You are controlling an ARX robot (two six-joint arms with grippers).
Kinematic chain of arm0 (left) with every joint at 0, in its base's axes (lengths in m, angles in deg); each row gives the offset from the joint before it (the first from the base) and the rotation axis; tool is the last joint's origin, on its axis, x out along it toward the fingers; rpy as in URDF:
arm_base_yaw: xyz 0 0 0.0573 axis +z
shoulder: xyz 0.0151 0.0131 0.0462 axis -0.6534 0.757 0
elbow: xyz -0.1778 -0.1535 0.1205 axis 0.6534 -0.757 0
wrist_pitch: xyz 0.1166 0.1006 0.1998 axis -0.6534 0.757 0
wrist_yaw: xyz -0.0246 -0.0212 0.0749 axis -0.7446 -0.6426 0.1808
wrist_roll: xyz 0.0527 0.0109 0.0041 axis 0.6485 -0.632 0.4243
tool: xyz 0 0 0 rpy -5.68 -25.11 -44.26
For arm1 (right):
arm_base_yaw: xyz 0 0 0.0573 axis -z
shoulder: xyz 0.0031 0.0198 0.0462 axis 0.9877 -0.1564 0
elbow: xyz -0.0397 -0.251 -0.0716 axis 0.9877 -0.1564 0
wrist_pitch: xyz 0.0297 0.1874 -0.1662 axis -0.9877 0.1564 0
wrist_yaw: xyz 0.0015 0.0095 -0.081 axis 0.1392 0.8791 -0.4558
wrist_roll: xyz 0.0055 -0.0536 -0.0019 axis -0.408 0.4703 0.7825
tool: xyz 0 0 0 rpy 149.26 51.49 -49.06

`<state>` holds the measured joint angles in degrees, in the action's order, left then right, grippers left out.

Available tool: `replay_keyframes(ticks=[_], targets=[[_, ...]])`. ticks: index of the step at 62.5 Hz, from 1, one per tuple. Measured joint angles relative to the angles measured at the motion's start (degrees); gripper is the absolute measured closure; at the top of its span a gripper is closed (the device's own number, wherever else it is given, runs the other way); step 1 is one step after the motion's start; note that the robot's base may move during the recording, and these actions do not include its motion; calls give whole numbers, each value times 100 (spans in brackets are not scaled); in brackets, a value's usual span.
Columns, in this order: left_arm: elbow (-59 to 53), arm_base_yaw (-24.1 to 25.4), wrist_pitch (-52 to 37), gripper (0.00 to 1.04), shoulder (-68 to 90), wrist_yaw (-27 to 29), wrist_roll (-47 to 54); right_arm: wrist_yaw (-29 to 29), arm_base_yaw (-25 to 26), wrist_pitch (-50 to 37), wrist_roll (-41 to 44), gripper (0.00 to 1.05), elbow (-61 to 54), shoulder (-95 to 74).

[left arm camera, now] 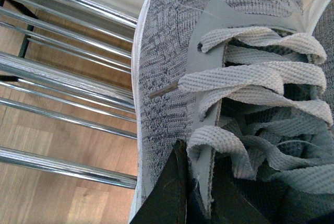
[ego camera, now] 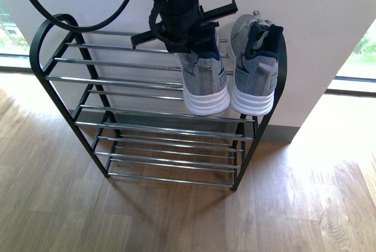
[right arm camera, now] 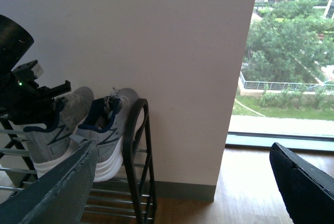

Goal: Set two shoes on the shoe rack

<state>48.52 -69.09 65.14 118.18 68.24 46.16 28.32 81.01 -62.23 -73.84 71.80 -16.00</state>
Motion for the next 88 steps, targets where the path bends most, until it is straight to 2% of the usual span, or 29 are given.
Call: replay_keyframes(ticks=[10,25,35,40,46,50,60,61,63,65,66,69,72,79,88], targets=[[599,-37,328,104,317,7,621,0,0,0,0,9,0,0],[417,-42,17,103,256,0,1156,0,0,0,0,9,0,0],[-560,2,-673,78,-413,-374,1174,0,0,0,0,9,0,0],[-1231,63,-944,62,-1078,-444,1054,2,0,0,0,9,0,0],[-1906,157,-1067,46,-1904,-417,911,0,0,0,0,9,0,0],[-2304,216,-1067,35,-2433,-208,807,0,0,0,0,9,0,0],[-2472,299,-1143,9,-2809,-44,817,2,0,0,0,9,0,0],[-2673,299,-1589,12,-2822,160,946,4,0,0,0,9,0,0],[-3432,291,-3224,21,-2914,1158,1554,4,0,0,0,9,0,0],[-4159,326,-4496,28,-3038,1604,2109,7,0,0,0,9,0,0],[-4529,350,-5117,31,-3112,1722,2369,2,0,0,0,9,0,0],[-5209,439,-6153,39,-3305,1735,2848,0,0,0,0,9,0,0],[-6188,656,-7447,51,-3801,1644,3259,0,0,0,0,9,0,0],[-7178,1025,-8297,69,-4605,1456,3547,7,0,0,0,9,0,0],[-8148,1298,-8540,91,-5241,1147,3661,4,0,0,0,9,0,0]])
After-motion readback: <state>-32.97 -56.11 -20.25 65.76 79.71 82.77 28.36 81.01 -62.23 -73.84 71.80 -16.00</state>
